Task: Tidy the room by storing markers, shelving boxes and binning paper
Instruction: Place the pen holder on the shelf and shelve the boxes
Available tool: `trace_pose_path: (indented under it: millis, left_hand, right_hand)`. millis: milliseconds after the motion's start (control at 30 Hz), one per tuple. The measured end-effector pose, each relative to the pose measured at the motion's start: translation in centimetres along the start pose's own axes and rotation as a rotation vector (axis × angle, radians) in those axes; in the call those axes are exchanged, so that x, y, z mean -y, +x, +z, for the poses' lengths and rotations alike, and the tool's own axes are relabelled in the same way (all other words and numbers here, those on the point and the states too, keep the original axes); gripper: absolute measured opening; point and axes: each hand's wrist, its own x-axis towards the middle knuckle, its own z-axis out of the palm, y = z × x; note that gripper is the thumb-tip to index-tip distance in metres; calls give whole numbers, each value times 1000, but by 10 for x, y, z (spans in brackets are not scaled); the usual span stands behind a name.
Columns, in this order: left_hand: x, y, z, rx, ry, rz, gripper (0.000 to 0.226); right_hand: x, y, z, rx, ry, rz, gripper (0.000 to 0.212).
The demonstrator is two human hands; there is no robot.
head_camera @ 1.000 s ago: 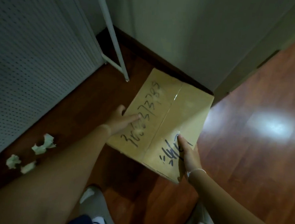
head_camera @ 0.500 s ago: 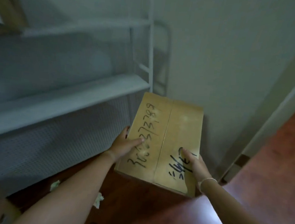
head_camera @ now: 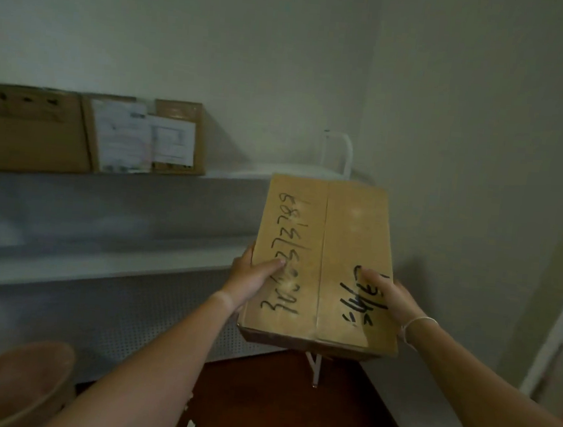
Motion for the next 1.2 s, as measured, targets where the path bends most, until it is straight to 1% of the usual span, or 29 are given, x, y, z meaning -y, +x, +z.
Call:
trace_pose_path:
  millis: [67, 133, 200, 300, 367, 400, 433, 500, 533, 567, 633, 733, 767, 800, 833, 900, 933, 1000, 1033, 1067, 1100, 1133, 1167, 1200]
  left_hand:
    - [-15, -4, -4, -31, -6, 28, 69]
    - [-30, -6, -7, -50, -36, 49, 65]
    - [-49, -6, -12, -66, -56, 90, 56]
    - [-81, -1, -20, -112, -25, 128, 50]
    - [-102, 5, -29, -140, 7, 141, 56]
    - [-111, 10, -33, -150, 19, 142, 60]
    - [-120, 15, -37, -158, 23, 144, 61]
    - [-139, 26, -45, -165, 46, 170, 54]
    - [-148, 32, -49, -171, 63, 172, 50]
    - [-157, 40, -53, -181, 65, 158, 46]
    - [-172, 54, -60, -173, 35, 140, 43]
    - [-183, 76, -69, -167, -47, 149, 49]
    - [-186, 85, -70, -169, -65, 166, 56]
    - [-189, 93, -72, -163, -84, 188, 62]
    - [-190, 102, -74, -182, -121, 197, 60]
    - [-192, 119, -77, -237, -164, 195, 38]
    - [-192, 125, -78, -256, -160, 196, 37]
    - [-191, 138, -81, -268, -120, 219, 45]
    - [-191, 144, -82, -271, -99, 224, 44]
    - [-190, 147, -83, -267, -62, 241, 40]
    - [-192, 150, -83, -255, -33, 267, 35]
    - [-194, 154, -84, -256, 1, 306, 31]
    - [-196, 158, -85, -278, 67, 353, 27]
    - [-198, 163, -88, -321, 182, 414, 23]
  right_hand:
    - [20, 0, 1, 42, 2, -30, 55]
    - [39, 2, 4, 76, 11, -45, 56]
    - [59, 7, 8, 110, 24, -65, 58]
    - [93, 17, 16, 186, 38, -99, 72]
    - [116, 29, 21, 255, 50, -116, 76]
    - [128, 35, 24, 283, 55, -122, 73]
    - [139, 40, 27, 303, 69, -134, 64]
    - [161, 55, 32, 334, 148, -156, 46]
    - [170, 61, 34, 343, 191, -157, 40]
    - [179, 70, 36, 360, 226, -159, 39]
    - [194, 88, 42, 405, 292, -183, 44]
    - [205, 111, 52, 467, 374, -238, 45]
    - [206, 121, 54, 469, 406, -250, 47]
    - [208, 129, 56, 469, 428, -259, 51]
    - [207, 140, 59, 465, 459, -259, 57]
    - [208, 155, 67, 420, 517, -241, 65]
    - [210, 159, 72, 402, 530, -238, 67]
    - [214, 162, 82, 344, 541, -263, 67]
    - [217, 164, 87, 312, 533, -303, 61]
    - [220, 164, 93, 268, 535, -351, 51]
    - [224, 164, 99, 190, 525, -409, 41]
    - [227, 168, 104, 117, 469, -482, 39]
    - [229, 171, 109, 75, 376, -564, 44]
    - [230, 176, 113, 45, 264, -638, 52]
